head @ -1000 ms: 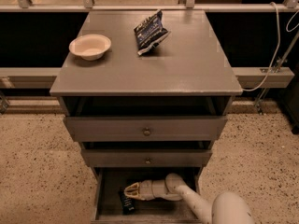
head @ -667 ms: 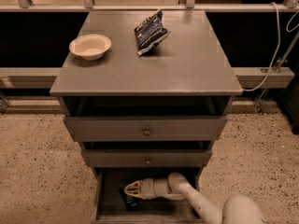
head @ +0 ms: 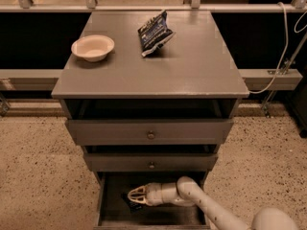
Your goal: Pick rxbar blueberry from bottom drawer and place on counter
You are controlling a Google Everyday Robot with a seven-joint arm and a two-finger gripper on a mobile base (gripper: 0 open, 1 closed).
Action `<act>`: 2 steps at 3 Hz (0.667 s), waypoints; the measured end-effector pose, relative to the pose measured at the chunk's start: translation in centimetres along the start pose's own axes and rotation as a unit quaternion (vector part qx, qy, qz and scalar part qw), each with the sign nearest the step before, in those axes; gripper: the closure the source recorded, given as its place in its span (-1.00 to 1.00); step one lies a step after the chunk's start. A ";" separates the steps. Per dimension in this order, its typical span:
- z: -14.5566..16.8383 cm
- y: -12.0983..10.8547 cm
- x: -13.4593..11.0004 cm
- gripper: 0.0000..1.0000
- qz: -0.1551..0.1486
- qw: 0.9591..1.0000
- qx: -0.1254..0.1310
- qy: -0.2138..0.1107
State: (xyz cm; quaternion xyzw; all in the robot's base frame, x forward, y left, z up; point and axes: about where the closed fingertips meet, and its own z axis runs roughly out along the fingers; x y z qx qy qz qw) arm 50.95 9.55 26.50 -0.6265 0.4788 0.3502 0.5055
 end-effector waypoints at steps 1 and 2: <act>-1.7 0.4 -4.0 1.00 -0.042 0.999 -0.005 -0.007; -5.0 -0.9 -11.1 1.00 -0.121 0.992 0.013 0.013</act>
Offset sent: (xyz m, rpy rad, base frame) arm -0.0666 -0.0181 0.1946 -0.0640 -0.4069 0.0532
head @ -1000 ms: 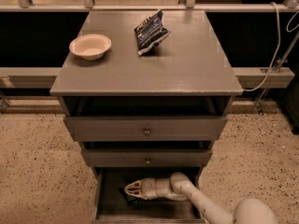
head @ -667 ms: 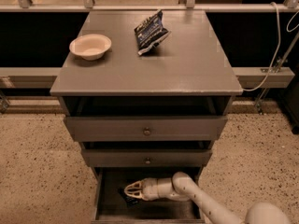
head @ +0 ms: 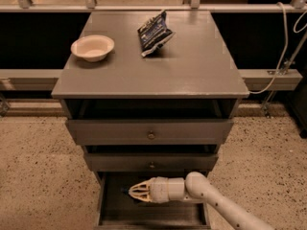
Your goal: Pick rxbar blueberry from bottom drawer and place on counter
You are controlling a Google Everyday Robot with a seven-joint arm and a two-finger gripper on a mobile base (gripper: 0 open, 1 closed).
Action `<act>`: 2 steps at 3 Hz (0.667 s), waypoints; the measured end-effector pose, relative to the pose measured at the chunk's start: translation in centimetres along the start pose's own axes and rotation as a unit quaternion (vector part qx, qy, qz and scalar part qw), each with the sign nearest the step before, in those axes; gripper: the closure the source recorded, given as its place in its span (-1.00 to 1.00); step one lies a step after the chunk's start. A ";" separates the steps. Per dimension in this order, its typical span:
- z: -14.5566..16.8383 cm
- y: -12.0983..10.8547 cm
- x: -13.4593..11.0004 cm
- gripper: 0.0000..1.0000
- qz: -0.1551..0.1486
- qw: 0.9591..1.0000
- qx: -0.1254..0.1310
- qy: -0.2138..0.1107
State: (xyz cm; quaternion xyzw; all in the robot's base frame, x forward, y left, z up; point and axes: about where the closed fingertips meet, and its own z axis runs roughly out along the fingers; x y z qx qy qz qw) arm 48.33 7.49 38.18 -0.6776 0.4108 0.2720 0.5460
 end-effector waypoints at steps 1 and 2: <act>-1.2 -1.1 -6.1 1.00 -0.053 0.999 -0.003 0.004; -3.6 -4.6 -12.4 1.00 -0.097 0.995 -0.002 0.009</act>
Offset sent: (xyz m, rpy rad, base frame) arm -0.0296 -0.0116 0.2305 -0.0454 -0.2808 0.0448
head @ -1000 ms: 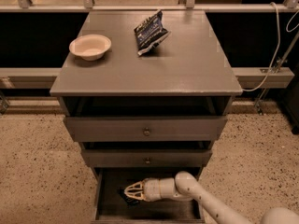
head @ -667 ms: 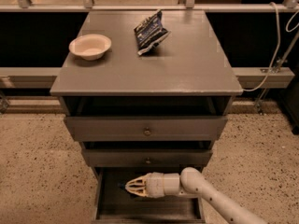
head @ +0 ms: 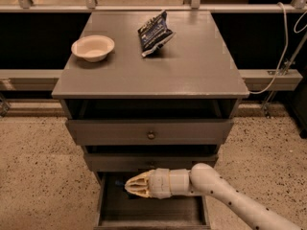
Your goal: Pick rxbar blueberry from bottom drawer and place on counter
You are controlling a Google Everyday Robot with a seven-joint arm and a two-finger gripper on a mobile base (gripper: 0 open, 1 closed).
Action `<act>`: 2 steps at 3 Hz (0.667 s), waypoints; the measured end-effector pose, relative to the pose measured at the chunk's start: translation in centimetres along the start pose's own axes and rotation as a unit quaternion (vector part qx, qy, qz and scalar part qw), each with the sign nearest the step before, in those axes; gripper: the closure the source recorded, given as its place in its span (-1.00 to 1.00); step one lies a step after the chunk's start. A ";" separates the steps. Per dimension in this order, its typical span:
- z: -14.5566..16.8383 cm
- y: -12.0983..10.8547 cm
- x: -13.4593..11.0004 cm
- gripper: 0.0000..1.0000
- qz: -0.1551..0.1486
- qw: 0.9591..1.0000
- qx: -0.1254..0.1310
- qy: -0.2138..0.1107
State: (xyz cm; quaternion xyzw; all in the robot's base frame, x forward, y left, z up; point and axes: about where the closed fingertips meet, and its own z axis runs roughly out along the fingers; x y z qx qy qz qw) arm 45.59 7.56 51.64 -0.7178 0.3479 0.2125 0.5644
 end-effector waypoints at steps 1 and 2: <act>0.1 0.1 0.0 1.00 0.001 1.000 0.000 -0.001; -0.2 -1.1 -0.2 1.00 -0.002 1.000 -0.003 -0.015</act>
Offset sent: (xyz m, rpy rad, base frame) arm 0.0202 -0.0048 0.0259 0.0435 -0.0032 0.0590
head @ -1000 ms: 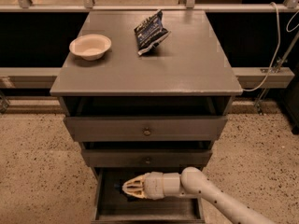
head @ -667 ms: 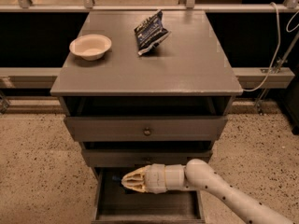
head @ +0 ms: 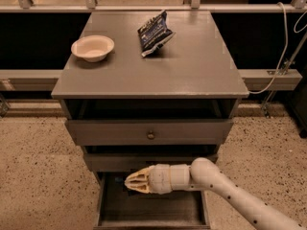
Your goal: Pick rxbar blueberry from bottom drawer and place on counter
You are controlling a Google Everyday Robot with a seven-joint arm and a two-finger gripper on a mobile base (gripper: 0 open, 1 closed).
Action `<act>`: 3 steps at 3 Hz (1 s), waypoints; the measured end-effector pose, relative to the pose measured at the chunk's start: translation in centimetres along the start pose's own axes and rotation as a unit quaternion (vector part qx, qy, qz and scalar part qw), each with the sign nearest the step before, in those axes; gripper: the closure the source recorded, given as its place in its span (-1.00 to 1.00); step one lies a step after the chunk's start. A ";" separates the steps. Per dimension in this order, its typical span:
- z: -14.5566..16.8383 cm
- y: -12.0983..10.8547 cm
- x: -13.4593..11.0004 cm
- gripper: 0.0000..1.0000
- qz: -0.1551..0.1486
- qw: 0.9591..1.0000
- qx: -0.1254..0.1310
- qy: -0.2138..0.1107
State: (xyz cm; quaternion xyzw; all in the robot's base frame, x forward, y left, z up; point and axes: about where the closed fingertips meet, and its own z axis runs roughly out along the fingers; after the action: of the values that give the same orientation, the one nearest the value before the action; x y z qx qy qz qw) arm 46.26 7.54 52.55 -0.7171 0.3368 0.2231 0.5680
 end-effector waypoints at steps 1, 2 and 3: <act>-2.7 -5.1 -2.4 1.00 -0.046 0.999 0.014 -0.015; -6.3 -11.1 -6.6 1.00 -0.105 0.994 0.029 -0.025; -10.1 -17.2 -11.1 1.00 -0.156 0.987 0.037 -0.027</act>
Offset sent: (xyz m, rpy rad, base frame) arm 0.0525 -0.0569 0.2393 0.0954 -0.3624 0.0681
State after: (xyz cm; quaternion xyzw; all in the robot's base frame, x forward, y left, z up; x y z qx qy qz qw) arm 50.81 2.59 74.37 -0.7329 0.2135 0.1383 0.6310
